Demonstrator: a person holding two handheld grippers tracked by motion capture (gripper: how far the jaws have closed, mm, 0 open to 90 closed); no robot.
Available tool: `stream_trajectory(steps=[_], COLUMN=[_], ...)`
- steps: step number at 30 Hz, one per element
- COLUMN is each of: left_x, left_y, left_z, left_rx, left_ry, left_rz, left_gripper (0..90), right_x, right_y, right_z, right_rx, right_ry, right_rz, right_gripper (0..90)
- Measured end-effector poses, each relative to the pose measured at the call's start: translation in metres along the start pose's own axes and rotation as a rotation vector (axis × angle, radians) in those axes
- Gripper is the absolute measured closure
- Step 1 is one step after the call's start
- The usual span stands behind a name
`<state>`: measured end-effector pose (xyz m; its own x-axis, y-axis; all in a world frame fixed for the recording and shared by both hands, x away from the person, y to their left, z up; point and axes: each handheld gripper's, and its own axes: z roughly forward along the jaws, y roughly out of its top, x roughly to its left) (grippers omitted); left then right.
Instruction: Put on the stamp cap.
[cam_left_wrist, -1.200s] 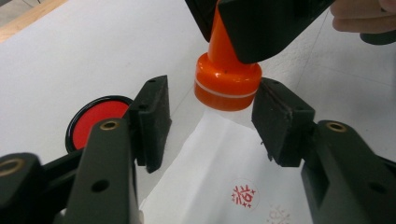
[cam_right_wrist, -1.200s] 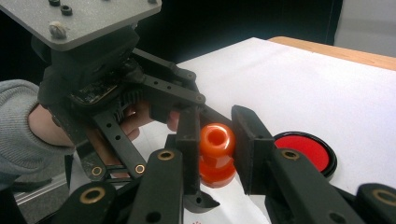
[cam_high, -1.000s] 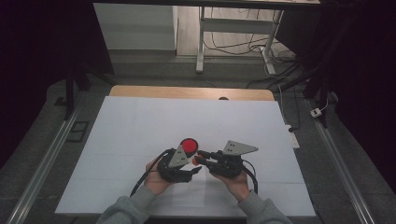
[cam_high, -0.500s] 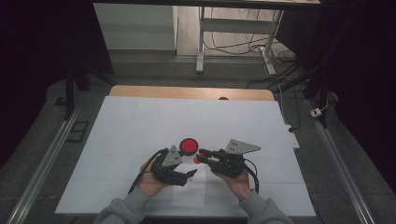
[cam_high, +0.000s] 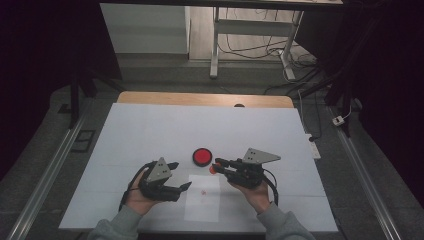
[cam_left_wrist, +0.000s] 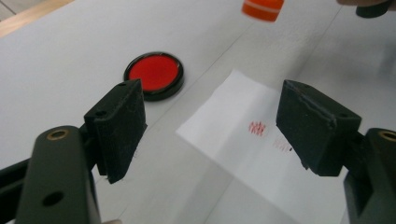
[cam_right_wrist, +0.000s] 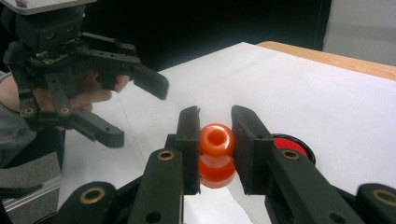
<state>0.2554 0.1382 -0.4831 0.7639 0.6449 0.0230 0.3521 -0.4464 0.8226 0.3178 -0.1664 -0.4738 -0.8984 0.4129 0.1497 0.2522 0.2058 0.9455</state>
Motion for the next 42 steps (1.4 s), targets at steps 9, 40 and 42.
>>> stream_trajectory(steps=[9, 40, 42], left_x=[0.017, 0.036, 0.036], left_y=[-0.031, -0.071, -0.071], left_z=[-0.032, -0.052, -0.053], left_rx=[-0.008, 0.025, 0.022], left_ry=[0.053, 0.101, 0.104], left_rz=[-0.084, -0.175, -0.176], left_gripper=[24.6, 25.0, 25.0], right_x=[-0.002, -0.012, -0.014], right_y=[0.0, 0.0, -0.001], right_z=[-0.001, -0.002, -0.001], right_rx=[0.008, 0.03, 0.034], right_ry=[-0.015, -0.064, -0.068], right_rz=[-0.012, -0.033, -0.035], right_gripper=[72.5, 72.5, 72.4])
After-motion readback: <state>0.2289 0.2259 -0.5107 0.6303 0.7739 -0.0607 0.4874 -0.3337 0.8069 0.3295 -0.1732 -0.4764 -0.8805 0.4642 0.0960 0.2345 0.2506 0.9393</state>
